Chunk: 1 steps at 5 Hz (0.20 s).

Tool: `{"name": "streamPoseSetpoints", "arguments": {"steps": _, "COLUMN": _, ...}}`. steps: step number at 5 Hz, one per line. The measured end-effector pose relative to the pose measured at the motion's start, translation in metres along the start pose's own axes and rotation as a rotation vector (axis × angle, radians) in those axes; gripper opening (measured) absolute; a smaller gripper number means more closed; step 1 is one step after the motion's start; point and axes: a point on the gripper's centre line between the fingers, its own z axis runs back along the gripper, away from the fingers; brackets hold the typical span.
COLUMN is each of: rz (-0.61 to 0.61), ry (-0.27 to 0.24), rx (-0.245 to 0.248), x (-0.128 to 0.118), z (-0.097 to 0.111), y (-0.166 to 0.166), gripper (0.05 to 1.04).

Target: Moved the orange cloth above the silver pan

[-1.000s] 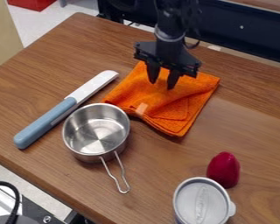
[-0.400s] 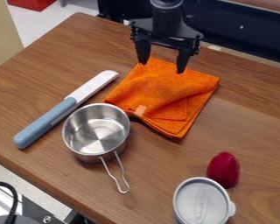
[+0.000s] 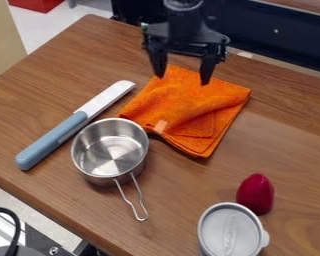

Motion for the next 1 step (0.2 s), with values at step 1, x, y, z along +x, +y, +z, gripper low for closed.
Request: {"name": "streamPoseSetpoints", "arguments": {"steps": 1, "rz": -0.065, "ry": 0.011, "rx": -0.034, "x": -0.0242, "z": 0.0077, "y": -0.0049, "gripper": 0.999}}
